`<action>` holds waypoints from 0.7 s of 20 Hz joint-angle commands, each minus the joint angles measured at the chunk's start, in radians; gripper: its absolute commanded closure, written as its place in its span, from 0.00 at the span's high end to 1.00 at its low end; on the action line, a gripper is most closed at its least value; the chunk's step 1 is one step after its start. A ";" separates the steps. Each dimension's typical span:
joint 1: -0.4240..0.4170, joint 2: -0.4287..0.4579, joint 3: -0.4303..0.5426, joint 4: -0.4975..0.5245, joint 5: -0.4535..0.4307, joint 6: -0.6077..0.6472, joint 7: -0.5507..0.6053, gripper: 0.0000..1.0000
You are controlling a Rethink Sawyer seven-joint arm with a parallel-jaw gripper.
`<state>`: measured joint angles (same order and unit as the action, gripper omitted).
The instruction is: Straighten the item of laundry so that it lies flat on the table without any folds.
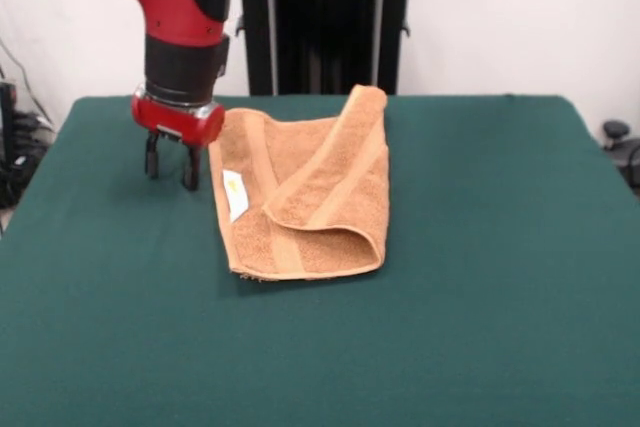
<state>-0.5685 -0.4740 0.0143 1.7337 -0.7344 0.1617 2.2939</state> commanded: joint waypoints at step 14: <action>-0.079 0.156 0.270 -0.433 0.074 0.884 -0.433 1.00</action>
<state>-0.6153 -0.3887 0.2105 1.4422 -0.6394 0.9441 2.1695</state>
